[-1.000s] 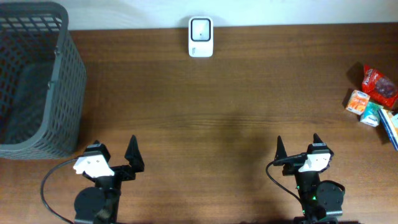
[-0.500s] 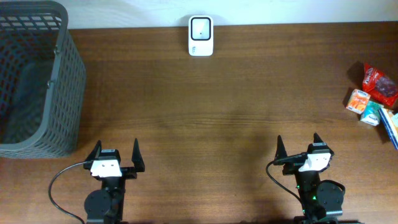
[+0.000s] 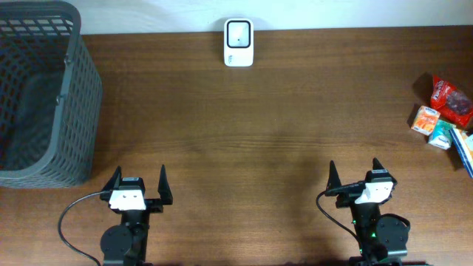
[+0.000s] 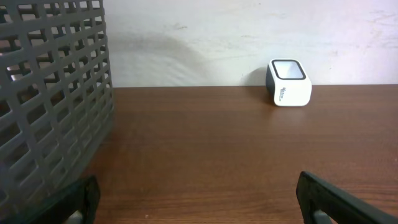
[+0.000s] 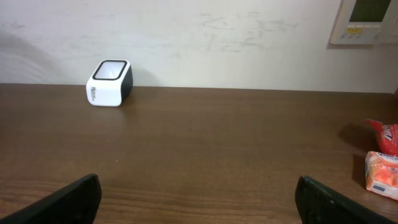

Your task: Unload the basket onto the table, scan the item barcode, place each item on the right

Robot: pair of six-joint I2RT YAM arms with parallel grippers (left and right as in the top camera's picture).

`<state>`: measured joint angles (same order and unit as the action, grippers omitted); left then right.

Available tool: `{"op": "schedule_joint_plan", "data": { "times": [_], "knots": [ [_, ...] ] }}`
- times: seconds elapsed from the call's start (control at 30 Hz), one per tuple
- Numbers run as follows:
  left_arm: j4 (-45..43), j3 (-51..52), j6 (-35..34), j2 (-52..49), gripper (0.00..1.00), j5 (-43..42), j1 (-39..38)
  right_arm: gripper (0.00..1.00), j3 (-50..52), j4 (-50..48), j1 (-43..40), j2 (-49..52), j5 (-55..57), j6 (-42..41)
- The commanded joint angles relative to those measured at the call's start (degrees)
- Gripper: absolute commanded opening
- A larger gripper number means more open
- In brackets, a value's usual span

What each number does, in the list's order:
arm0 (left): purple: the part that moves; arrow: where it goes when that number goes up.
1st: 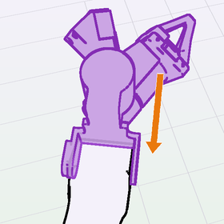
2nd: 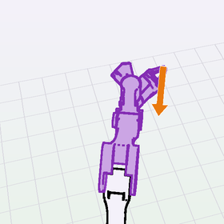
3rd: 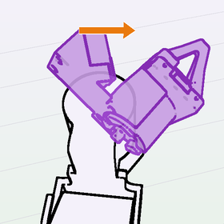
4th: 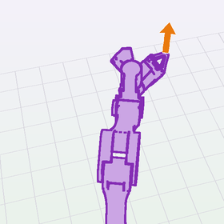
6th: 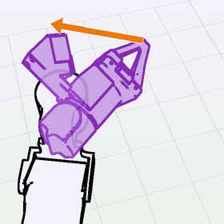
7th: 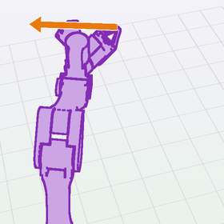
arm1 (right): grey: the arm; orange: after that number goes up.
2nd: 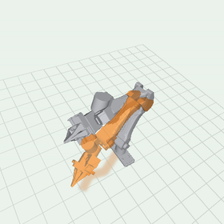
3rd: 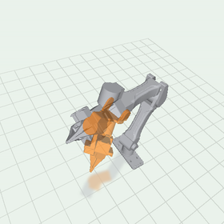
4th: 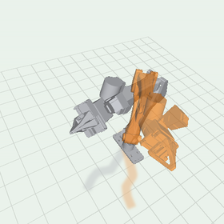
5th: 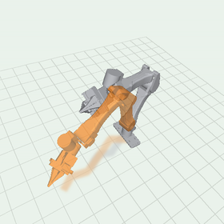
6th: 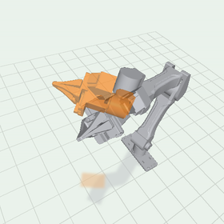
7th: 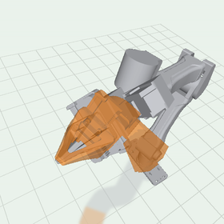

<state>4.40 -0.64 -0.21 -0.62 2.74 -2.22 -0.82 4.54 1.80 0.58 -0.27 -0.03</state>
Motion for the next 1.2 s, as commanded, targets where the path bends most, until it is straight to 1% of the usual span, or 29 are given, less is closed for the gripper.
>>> {"op": "schedule_joint_plan", "data": {
  "times": [0.0,0.37,0.43,0.47,0.5,1.17],
  "knots": [
    [0.42,0.13,0.04,0.33,0.99,-1.36,0.26,0.98,0.50,0.15,-0.33,-0.39,0.28,-0.42],
    [0.42,0.11,0.04,0.28,0.99,-1.36,0.26,0.99,0.50,0.13,-0.39,-0.39,0.31,-0.42],
    [0.42,0.11,0.04,0.28,0.99,-1.36,0.26,0.99,0.50,0.07,-0.39,-0.39,2.56,-0.28],
    [0.42,0.11,0.04,0.28,0.99,-1.38,0.26,0.98,0.50,0.02,-0.37,-0.39,2.82,2.25],
    [0.42,0.11,0.04,0.28,0.99,-1.36,0.26,0.98,0.50,0.02,-0.37,-0.39,2.60,3.06],
    [0.42,0.11,0.04,0.28,0.99,-1.36,0.26,0.98,0.50,0.02,-0.37,-0.39,2.01,3.02]
  ]
}}
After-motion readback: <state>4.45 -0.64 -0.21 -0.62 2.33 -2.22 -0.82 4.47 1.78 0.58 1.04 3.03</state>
